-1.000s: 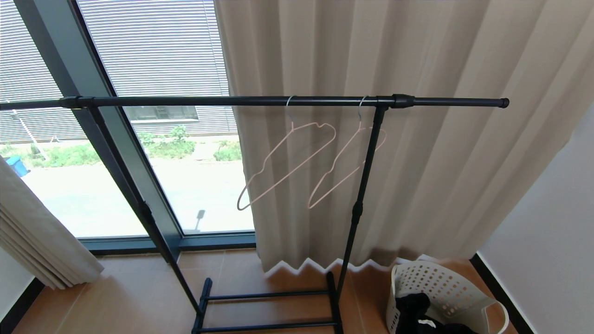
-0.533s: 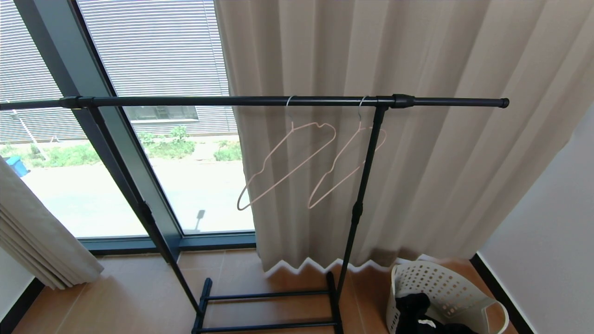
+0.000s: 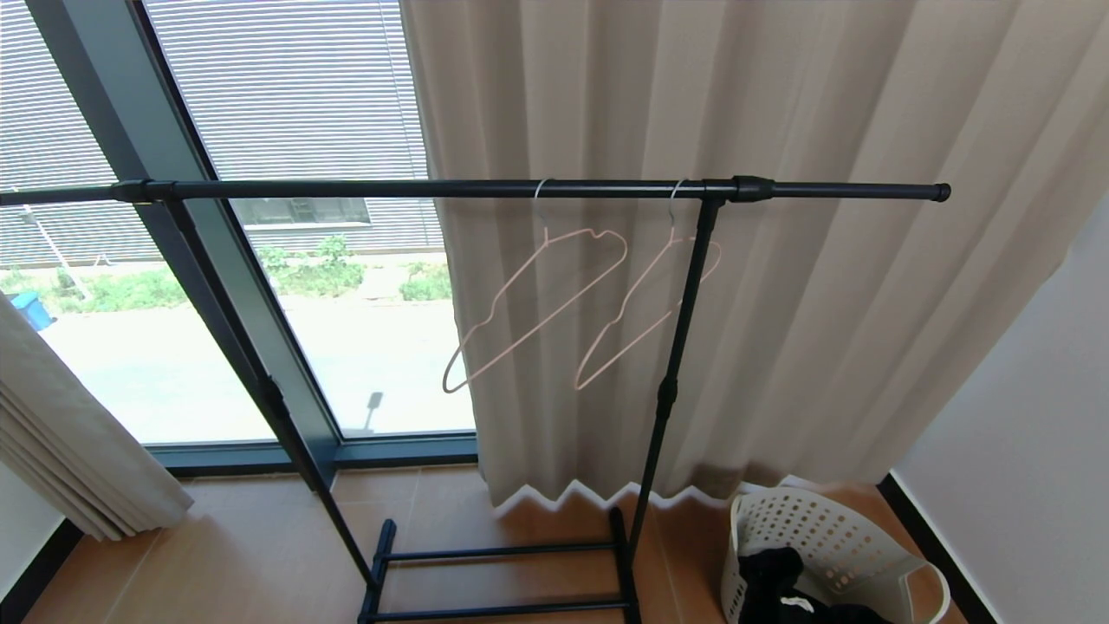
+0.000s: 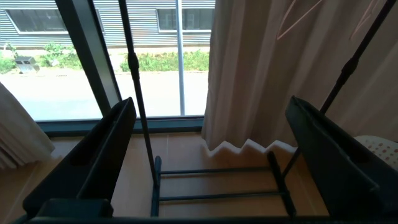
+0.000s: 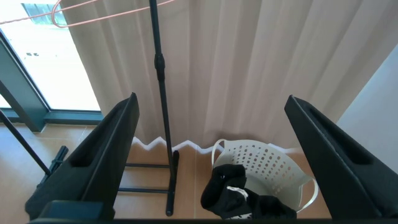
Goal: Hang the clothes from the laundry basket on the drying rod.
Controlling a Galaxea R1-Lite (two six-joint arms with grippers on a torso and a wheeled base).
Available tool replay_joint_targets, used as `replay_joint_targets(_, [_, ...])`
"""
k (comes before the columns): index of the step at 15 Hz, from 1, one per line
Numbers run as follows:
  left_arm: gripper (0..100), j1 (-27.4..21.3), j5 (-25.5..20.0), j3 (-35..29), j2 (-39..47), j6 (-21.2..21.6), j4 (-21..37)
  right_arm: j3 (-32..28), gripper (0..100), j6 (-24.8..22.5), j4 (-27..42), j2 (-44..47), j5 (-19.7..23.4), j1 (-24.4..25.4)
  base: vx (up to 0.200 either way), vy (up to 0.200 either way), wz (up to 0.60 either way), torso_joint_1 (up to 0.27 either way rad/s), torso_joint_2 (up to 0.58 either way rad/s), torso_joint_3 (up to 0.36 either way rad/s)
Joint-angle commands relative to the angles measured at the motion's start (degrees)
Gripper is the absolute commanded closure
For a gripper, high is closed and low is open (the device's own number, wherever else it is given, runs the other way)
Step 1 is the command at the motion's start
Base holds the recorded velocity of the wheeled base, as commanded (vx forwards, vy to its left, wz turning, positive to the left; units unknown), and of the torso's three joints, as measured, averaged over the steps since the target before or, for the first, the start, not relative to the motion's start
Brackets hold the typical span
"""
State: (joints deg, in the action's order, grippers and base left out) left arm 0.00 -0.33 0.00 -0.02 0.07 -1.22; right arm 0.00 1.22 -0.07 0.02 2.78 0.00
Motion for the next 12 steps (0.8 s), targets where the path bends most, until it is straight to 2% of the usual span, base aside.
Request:
replay_joint_targets(1, [0, 0.09, -0.02, 0.00, 0.02, 0.10, -0.01, 0.00, 0, -0.34, -0.01, -0.02, 0.03, 0.00, 0.000, 0.000, 0.00, 0.000, 0.00, 0.000])
replay_joint_targets(12, [0, 0.00, -0.90, 0.00, 0.02, 0.10, -0.01, -0.09, 0, -0.08, 0.07, -0.02, 0.65, 0.00, 0.000, 0.000, 0.00, 0.000, 0.00, 0.000])
